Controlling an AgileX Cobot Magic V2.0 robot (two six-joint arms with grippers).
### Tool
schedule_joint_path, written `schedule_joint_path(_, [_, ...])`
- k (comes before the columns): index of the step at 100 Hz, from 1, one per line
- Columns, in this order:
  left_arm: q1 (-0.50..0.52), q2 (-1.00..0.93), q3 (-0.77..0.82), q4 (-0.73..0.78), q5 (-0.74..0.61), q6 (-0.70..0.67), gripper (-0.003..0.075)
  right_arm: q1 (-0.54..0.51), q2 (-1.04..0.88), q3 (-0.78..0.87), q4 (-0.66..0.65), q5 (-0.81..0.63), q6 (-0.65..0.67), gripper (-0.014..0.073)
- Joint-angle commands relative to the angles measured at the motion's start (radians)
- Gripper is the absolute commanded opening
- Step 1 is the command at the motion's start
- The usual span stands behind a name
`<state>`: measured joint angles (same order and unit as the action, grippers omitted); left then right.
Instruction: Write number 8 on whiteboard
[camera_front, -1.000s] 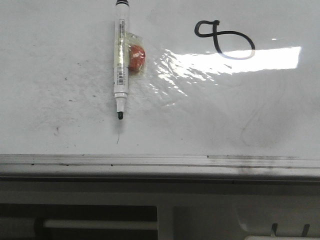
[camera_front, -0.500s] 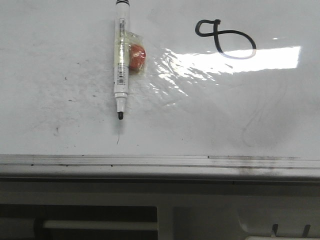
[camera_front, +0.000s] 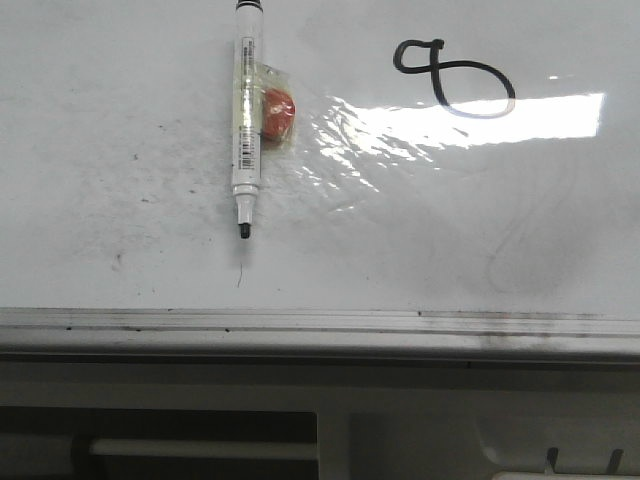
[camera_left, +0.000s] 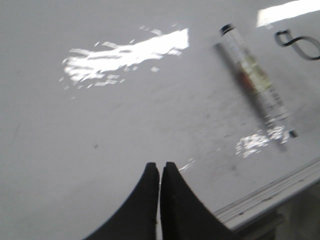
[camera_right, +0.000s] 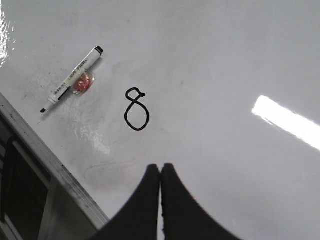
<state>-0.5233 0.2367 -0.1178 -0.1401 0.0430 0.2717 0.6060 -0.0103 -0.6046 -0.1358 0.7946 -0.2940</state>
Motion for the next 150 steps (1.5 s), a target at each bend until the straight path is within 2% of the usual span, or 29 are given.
schedule_joint_path(1, [0.068,-0.008,0.031,0.300,-0.131,-0.322,-0.0020,-0.004,0.028,-0.021,-0.010,-0.078,0.001,-0.0043])
schedule_joint_path(19, [0.144,-0.150,0.154,0.250,-0.116,-0.371,-0.0020,-0.004,0.028,-0.021,-0.010,-0.078,0.001,-0.0043])
schedule_joint_path(23, [0.152,-0.184,0.150,0.246,0.000,-0.374,-0.0020,-0.004,0.028,-0.021,-0.010,-0.078,0.001,-0.0043])
schedule_joint_path(37, [0.177,-0.269,0.150,0.235,0.245,-0.400,-0.0020,-0.004,0.028,-0.021,-0.010,-0.078,0.001,-0.0043])
schedule_joint_path(128, [0.199,-0.267,0.151,0.234,0.245,-0.400,-0.0020,-0.004,0.028,-0.018,-0.022,-0.071,0.001,-0.0043])
schedule_joint_path(138, [0.199,-0.267,0.151,0.234,0.245,-0.400,-0.0020,-0.019,0.028,0.036,-0.043,-0.195,0.074,-0.0043])
schedule_joint_path(150, [0.199,-0.267,0.151,0.234,0.245,-0.400,-0.0020,-0.131,0.028,0.188,-0.061,-0.503,0.139,-0.0043])
